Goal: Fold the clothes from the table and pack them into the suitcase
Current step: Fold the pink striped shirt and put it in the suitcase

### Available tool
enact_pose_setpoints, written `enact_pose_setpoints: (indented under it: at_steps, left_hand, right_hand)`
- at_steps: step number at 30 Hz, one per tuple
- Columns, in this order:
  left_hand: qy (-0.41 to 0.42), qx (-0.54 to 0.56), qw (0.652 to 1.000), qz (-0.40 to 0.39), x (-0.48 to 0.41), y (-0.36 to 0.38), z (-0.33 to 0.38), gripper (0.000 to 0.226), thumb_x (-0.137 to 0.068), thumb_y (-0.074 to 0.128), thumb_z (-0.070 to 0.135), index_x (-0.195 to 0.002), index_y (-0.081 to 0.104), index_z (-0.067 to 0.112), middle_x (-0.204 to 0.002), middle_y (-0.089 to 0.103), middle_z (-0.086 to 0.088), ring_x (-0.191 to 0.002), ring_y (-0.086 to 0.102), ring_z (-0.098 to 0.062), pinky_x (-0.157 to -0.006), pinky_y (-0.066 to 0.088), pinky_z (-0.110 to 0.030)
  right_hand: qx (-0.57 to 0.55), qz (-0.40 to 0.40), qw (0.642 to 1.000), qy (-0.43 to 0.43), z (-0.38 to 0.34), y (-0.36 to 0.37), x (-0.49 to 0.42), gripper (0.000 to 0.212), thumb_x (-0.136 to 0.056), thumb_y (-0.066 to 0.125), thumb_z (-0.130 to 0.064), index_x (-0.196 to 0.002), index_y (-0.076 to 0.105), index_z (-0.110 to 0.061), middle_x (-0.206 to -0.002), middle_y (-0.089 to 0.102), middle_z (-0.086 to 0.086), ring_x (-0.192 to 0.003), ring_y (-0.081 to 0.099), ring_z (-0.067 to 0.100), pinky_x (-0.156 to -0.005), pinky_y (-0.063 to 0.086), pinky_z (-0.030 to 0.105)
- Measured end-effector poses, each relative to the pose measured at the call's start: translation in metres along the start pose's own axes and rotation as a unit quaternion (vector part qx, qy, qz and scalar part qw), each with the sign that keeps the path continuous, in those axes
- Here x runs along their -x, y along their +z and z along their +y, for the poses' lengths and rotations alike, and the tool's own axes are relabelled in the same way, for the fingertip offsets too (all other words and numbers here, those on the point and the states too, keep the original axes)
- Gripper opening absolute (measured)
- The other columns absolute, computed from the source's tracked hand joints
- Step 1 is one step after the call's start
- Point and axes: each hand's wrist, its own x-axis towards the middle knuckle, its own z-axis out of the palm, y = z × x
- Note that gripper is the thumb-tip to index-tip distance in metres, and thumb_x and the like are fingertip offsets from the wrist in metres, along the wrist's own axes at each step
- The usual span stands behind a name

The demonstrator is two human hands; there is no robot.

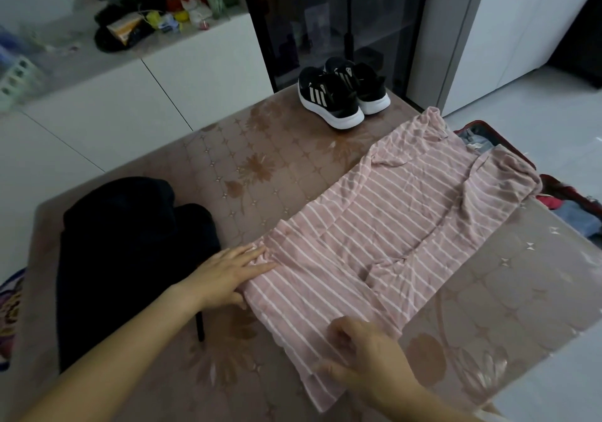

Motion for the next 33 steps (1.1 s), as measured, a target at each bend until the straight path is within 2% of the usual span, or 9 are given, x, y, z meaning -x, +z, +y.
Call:
enact_pose_setpoints:
  at_steps: [4, 6, 9, 14, 17, 21, 25, 29, 33]
  left_hand:
    - [0.016, 0.001, 0.999, 0.042, -0.004, 0.000, -0.003, 0.090, -0.083, 0.057, 0.029, -0.122, -0.012, 0.072, -0.159, 0.004, 0.016, -0.145, 0.009, -0.010, -0.114, 0.021, -0.032]
    - [0.019, 0.035, 0.998, 0.053, -0.004, -0.004, -0.003, 0.080, -0.083, 0.056, 0.026, -0.132, 0.006, 0.066, -0.157, 0.013, 0.016, -0.143, 0.019, -0.009, -0.112, 0.027, -0.029]
    - [-0.009, 0.120, 0.991, 0.051, -0.003, -0.012, -0.008, 0.063, -0.085, 0.057, 0.020, -0.137, 0.037, 0.050, -0.152, 0.024, 0.022, -0.138, 0.029, -0.006, -0.106, 0.035, -0.024]
    - [-0.007, 0.193, 0.980, 0.040, -0.008, -0.027, -0.014, 0.035, -0.076, 0.057, 0.033, -0.107, 0.064, 0.047, -0.137, 0.046, 0.011, -0.129, 0.042, -0.008, -0.103, 0.034, -0.018]
    - [-0.054, 0.377, 0.924, 0.044, -0.012, -0.056, -0.014, 0.019, -0.052, 0.057, 0.053, -0.066, 0.068, 0.044, -0.126, 0.053, 0.008, -0.114, 0.052, -0.004, -0.095, 0.033, -0.013]
    - [-0.032, 0.503, 0.864, -0.021, -0.019, -0.094, -0.010, 0.024, -0.060, 0.072, 0.043, -0.066, 0.069, 0.020, -0.133, 0.052, 0.018, -0.116, 0.054, 0.003, -0.093, 0.039, -0.021]
    - [-0.015, 0.549, 0.835, 0.023, -0.049, -0.124, 0.017, 0.037, -0.063, 0.075, 0.054, -0.079, 0.074, 0.021, -0.114, 0.067, 0.010, -0.103, 0.060, 0.003, -0.073, 0.045, -0.009]
    - [-0.063, 0.489, 0.862, 0.122, -0.094, -0.136, 0.050, 0.019, -0.084, 0.071, 0.032, -0.086, 0.068, 0.014, -0.075, 0.062, 0.003, -0.072, 0.056, -0.011, -0.056, 0.042, -0.017]
    - [-0.122, 0.440, 0.887, 0.073, -0.121, -0.130, 0.053, 0.041, -0.076, 0.077, 0.038, -0.105, 0.059, 0.017, -0.100, 0.062, 0.002, -0.092, 0.059, -0.014, -0.076, 0.045, -0.024]
  right_hand:
    - [0.213, 0.071, 0.972, -0.061, 0.001, 0.037, 0.006, 0.062, -0.067, 0.037, -0.077, -0.077, 0.066, -0.023, -0.088, 0.059, -0.003, -0.070, 0.060, 0.020, -0.053, 0.050, 0.034]
    - [0.278, 0.083, 0.955, -0.064, -0.001, 0.052, 0.003, 0.041, -0.069, 0.043, -0.046, -0.076, 0.070, -0.016, -0.090, 0.061, 0.008, -0.069, 0.055, 0.027, -0.048, 0.046, 0.037]
    - [0.282, 0.056, 0.956, -0.060, 0.000, 0.046, 0.002, 0.038, -0.062, 0.043, -0.044, -0.073, 0.069, -0.018, -0.082, 0.065, 0.006, -0.064, 0.057, 0.028, -0.047, 0.046, 0.033]
    - [-0.094, -0.027, 0.995, 0.002, 0.016, -0.008, 0.003, 0.027, -0.068, 0.057, -0.040, -0.079, 0.071, -0.021, -0.070, 0.064, -0.008, -0.061, 0.057, 0.006, -0.057, 0.043, 0.020]
    - [-0.344, -0.106, 0.931, 0.062, 0.021, -0.038, 0.009, 0.016, -0.073, 0.069, -0.025, -0.084, 0.078, -0.019, -0.072, 0.066, -0.005, -0.067, 0.054, 0.001, -0.063, 0.042, 0.021]
    - [-0.471, -0.156, 0.863, 0.099, 0.025, -0.059, 0.022, 0.013, -0.068, 0.074, -0.019, -0.056, 0.070, -0.015, -0.053, 0.054, -0.002, -0.054, 0.047, 0.008, -0.055, 0.035, 0.023]
    - [-0.580, -0.072, 0.792, 0.178, 0.039, -0.070, 0.031, 0.019, -0.058, 0.077, -0.019, -0.051, 0.063, -0.008, -0.045, 0.044, 0.005, -0.038, 0.037, 0.013, -0.044, 0.023, 0.022]
    - [-0.627, 0.096, 0.736, 0.239, 0.053, -0.082, 0.028, 0.029, -0.084, 0.062, 0.002, -0.055, 0.064, -0.002, -0.051, 0.050, 0.011, -0.038, 0.049, 0.015, -0.038, 0.043, 0.022]
    - [-0.539, 0.174, 0.771, 0.293, 0.063, -0.094, 0.021, 0.023, -0.094, 0.053, -0.006, -0.078, 0.065, 0.004, -0.065, 0.062, 0.014, -0.050, 0.059, 0.014, -0.042, 0.045, 0.021]
